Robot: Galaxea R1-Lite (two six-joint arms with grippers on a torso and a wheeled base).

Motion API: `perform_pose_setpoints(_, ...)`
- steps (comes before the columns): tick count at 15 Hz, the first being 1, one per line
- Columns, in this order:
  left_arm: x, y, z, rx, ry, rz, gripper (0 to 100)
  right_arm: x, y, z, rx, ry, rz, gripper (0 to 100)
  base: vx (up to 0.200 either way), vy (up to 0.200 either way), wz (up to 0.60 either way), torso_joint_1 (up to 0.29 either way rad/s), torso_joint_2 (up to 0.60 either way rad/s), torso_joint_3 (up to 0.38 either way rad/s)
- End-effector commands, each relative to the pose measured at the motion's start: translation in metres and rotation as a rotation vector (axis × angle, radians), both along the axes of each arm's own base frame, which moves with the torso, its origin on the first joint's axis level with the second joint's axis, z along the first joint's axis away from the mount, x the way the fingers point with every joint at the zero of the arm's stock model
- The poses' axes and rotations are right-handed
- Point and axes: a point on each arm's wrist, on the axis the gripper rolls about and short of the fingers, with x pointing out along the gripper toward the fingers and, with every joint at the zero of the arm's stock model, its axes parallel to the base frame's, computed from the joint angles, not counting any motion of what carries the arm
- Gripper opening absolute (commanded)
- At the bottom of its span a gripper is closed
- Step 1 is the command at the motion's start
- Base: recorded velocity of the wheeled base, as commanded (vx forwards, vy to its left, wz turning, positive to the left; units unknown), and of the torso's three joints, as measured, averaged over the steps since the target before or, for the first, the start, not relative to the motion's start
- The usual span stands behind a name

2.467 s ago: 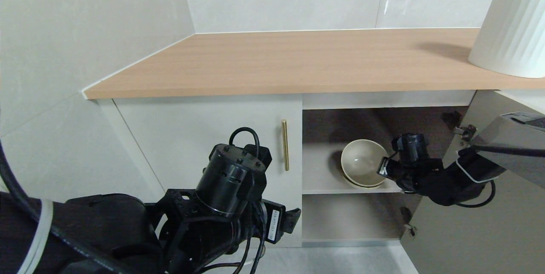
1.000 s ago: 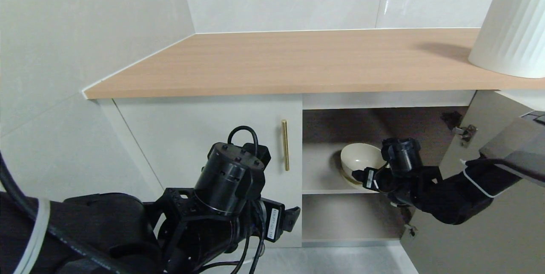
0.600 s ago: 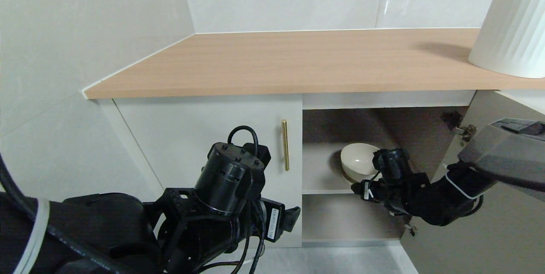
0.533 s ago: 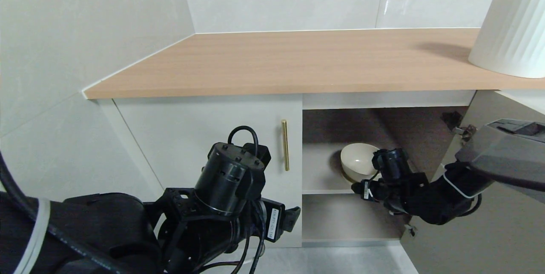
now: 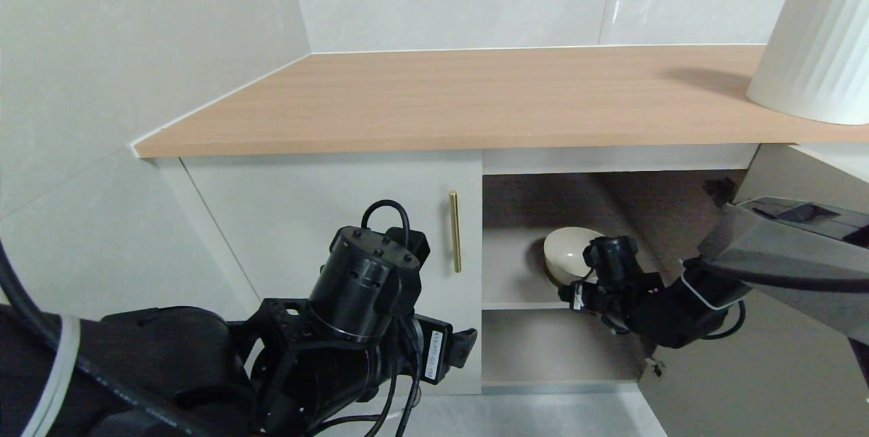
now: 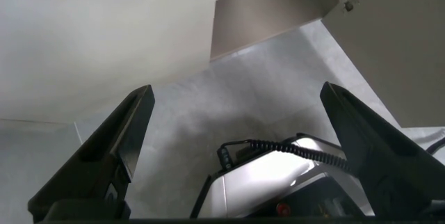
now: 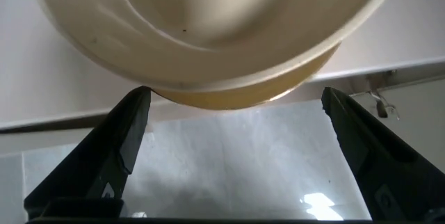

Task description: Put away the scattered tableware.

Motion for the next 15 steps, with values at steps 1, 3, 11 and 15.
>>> perform_pose_setpoints(1,0.0,0.0,-0.001,0.002,0.003,0.001,100,0.004,0.001,-0.005,-0.002,0.0,-0.007,100,0.0,0.0,0.0,0.0,0.0,0.0)
perform_pose_setpoints(3,0.0,0.0,-0.001,0.002,0.003,0.001,100,0.006,0.002,-0.004,-0.004,-0.014,-0.02,100,0.0,0.0,0.0,0.0,0.0,0.0)
perform_pose_setpoints(11,-0.005,0.018,0.023,-0.062,-0.051,0.024,100,-0.073,-0.006,0.07,0.035,-0.034,0.177,100,0.0,0.0,0.0,0.0,0.0,0.0)
perform_pose_setpoints(15,-0.015,0.068,0.052,-0.125,-0.136,0.135,100,-0.15,-0.023,0.128,-0.028,-0.057,0.305,100,0.0,0.0,0.0,0.0,0.0,0.0)
